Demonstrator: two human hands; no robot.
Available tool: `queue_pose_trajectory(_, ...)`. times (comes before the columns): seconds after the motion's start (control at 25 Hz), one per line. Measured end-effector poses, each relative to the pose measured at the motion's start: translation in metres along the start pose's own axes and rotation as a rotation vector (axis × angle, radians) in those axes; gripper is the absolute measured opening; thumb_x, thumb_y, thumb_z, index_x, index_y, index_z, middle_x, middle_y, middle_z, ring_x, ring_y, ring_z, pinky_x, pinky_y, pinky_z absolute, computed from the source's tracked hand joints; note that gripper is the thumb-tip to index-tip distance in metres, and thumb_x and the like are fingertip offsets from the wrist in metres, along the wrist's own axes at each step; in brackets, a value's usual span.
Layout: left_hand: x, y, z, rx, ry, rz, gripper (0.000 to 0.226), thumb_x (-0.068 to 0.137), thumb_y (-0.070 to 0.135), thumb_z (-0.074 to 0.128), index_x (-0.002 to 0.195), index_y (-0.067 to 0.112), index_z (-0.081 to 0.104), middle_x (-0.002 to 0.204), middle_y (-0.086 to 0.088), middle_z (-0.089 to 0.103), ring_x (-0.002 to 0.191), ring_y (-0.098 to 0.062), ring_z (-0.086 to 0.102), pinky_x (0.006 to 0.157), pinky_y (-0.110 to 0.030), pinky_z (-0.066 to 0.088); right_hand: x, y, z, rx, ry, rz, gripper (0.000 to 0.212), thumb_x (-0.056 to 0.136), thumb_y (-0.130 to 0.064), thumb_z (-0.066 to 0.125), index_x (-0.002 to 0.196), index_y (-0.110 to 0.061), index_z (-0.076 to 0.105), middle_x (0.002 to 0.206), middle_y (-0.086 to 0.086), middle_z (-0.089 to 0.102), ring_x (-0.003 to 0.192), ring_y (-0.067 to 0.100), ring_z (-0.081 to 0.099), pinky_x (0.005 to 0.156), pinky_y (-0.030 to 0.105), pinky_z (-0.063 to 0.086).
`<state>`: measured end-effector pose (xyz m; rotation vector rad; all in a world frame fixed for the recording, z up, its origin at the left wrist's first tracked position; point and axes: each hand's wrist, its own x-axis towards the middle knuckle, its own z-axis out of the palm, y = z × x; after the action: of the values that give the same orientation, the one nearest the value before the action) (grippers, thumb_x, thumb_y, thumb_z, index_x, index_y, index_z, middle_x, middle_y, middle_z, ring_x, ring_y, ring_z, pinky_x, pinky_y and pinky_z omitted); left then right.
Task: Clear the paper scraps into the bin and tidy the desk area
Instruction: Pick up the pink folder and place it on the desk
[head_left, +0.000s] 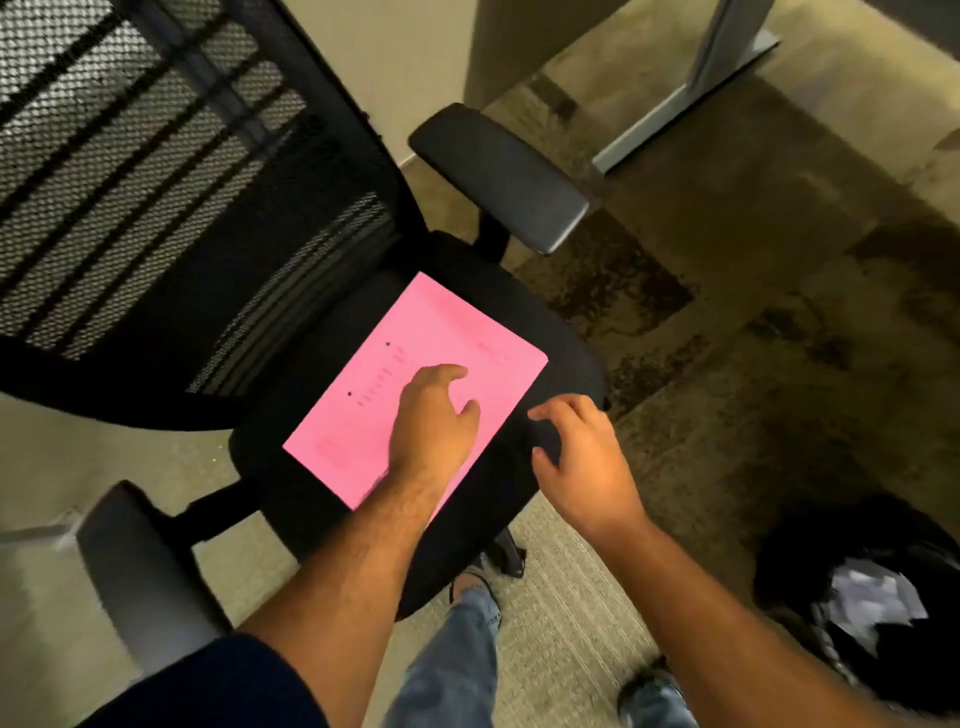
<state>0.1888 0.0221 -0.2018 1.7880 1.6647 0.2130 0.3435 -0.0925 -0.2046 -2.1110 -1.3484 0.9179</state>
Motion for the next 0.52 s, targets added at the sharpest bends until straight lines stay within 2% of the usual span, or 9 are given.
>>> queue_pose_trajectory(0.12,0.015,-0.042,-0.039,0.018,0.059,-0.053,0.045,0.094,0.022,0.078,0.136,0.024,0.064,0.144,0.004,0.056,0.135,-0.016,0.054,0.094,-0.02,0.042,0.012,-0.041,0.032,-0.143,-0.048,-0.024,0.047,0.089,-0.014,0.069,0.135,-0.023,0.064,0.148,0.001,0.049,0.133,0.027,0.049,0.103,0.048,0.051)
queue_pose_trajectory(0.24,0.029,-0.075,-0.062,0.04,0.065,-0.101,0.048,0.092,0.021,0.079,0.137,0.024,0.062,0.146,0.005,0.051,0.135,-0.016,0.05,0.09,-0.023,0.046,0.019,-0.067,0.062,-0.264,-0.114,-0.025,0.056,0.088,-0.012,0.067,0.142,-0.025,0.06,0.162,0.004,0.038,0.149,0.031,0.037,0.11,0.053,0.048)
queue_pose_trajectory(0.4,0.055,-0.112,-0.082,0.086,0.056,-0.131,0.056,0.091,0.021,0.079,0.142,0.021,0.059,0.151,0.003,0.048,0.138,-0.019,0.046,0.095,-0.027,0.044,0.03,-0.093,0.099,-0.367,-0.209,-0.041,0.065,0.091,-0.015,0.067,0.152,-0.026,0.049,0.172,0.006,0.025,0.159,0.032,0.022,0.123,0.054,0.036)
queue_pose_trajectory(0.52,0.075,-0.131,-0.087,0.121,0.001,-0.151,0.067,0.09,0.021,0.079,0.151,0.02,0.051,0.157,-0.001,0.044,0.143,-0.024,0.043,0.11,-0.039,0.047,0.035,-0.098,0.12,-0.443,-0.265,-0.007,0.075,0.093,-0.019,0.067,0.16,-0.027,0.036,0.176,0.007,0.013,0.163,0.034,0.01,0.13,0.056,0.023)
